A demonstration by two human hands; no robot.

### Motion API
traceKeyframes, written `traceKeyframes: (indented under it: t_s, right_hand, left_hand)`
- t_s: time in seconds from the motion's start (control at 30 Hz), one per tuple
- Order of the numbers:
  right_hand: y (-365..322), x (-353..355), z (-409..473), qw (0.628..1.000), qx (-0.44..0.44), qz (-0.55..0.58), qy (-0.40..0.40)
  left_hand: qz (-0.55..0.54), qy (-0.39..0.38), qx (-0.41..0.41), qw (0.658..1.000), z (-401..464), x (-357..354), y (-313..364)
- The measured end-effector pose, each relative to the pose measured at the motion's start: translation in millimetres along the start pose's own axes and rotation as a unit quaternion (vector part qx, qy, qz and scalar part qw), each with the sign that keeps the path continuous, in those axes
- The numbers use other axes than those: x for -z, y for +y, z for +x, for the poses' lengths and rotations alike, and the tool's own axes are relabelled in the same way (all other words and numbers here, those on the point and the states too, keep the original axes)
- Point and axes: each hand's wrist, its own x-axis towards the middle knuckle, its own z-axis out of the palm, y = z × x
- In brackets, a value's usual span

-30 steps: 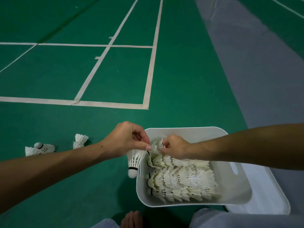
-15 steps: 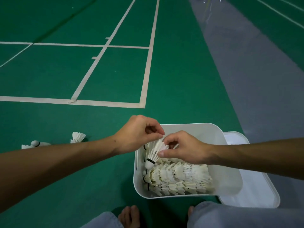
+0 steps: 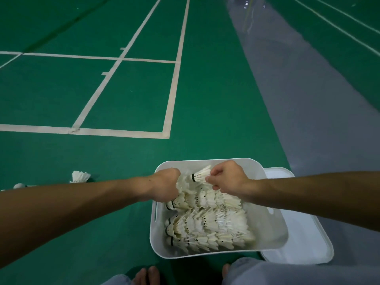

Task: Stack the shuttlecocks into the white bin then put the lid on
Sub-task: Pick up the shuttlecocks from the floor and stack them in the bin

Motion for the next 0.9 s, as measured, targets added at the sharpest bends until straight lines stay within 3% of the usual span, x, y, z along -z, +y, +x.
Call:
traceKeyframes:
  t_s: [0.37, 0.6, 0.77, 0.9]
  right_hand:
    - [0, -41, 26, 0.997, -0.027, -0.050, -0.044]
    - [3, -20, 14, 0.995, -0.061, 0.030, -0.075]
    - [-16, 2, -28, 0.996, 0.081, 0.012, -0.025]
    - [-58, 4, -54, 0.975, 0.204, -0.069, -0.050]
  left_hand:
    - [-0.071, -0.007, 0.014, 0.997, 21, -18, -4]
    - [-0.211, 0.061, -0.045, 0.974, -8, -6, -7]
    - [-0.302, 0.154, -0.101, 0.935, -61, 9, -31]
    - [-0.296, 0.235, -0.089, 0.922, -94, 13, -74]
